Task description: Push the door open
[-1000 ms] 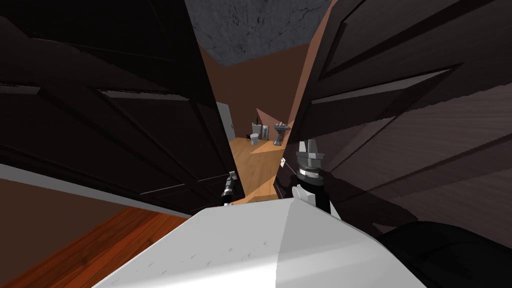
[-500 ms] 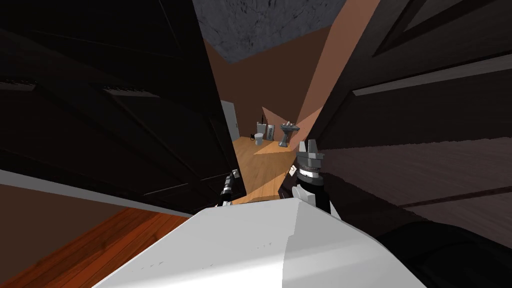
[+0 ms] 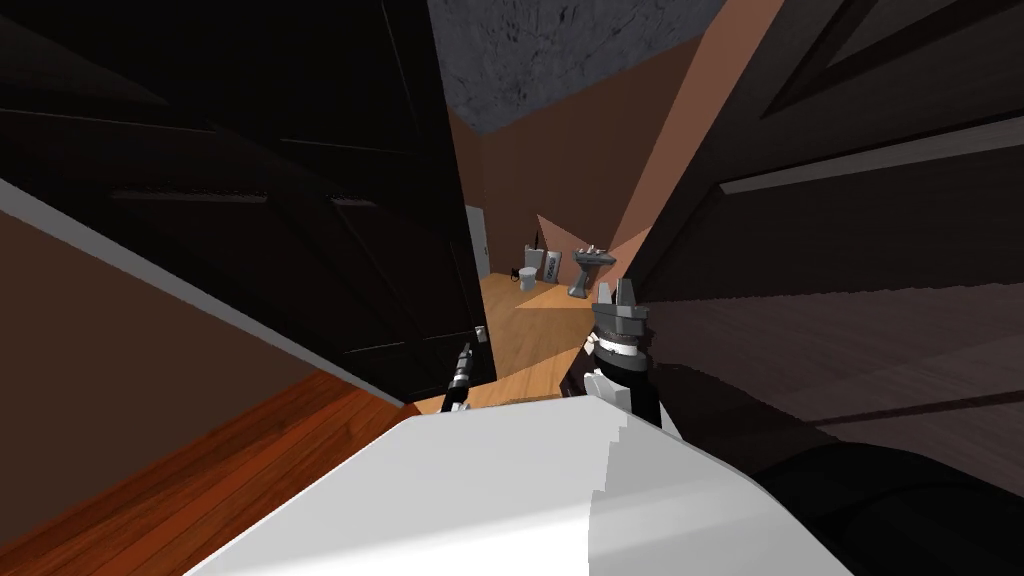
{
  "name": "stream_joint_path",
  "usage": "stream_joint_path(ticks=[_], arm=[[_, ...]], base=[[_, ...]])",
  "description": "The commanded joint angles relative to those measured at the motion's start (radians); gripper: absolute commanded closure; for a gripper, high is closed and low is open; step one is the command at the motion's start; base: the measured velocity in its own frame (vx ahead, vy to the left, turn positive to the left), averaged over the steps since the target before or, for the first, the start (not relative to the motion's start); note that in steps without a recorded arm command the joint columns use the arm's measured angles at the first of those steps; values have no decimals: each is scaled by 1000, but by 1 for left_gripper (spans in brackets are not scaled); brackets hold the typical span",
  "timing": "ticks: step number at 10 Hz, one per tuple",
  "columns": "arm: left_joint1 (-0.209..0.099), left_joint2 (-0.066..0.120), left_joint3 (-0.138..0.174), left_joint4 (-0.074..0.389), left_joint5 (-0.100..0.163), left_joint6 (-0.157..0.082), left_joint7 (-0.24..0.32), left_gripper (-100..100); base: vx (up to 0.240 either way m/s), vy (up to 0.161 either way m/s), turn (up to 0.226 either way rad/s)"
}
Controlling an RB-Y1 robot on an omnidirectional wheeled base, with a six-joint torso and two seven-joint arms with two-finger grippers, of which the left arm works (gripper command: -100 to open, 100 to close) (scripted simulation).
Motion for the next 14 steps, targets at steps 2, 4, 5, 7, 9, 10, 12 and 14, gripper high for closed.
stream_joint_path(ticks=[2, 4, 5, 7, 9, 10, 12, 14], arm=[[1, -22, -47, -7, 27, 3, -39, -100], [3, -62, -95, -10, 53, 2, -77, -100], [3, -89, -116, -12, 65, 2, -95, -100], [-1, -49, -99, -17, 59, 11, -92, -100], [-5, -37, -95, -13, 59, 11, -91, -100], [-8, -33, -92, -10, 59, 10, -90, -100], [-13, -35, -86, -5, 59, 9, -88, -100], [-20, -61, -79, 3, 60, 7, -86, -100]], base=[[-91, -40, 205], [-105, -30, 261], [-94, -24, 220], [41, -8, -3], [183, -32, -10], [200, -26, -15], [201, -16, -20], [261, -30, -26]])
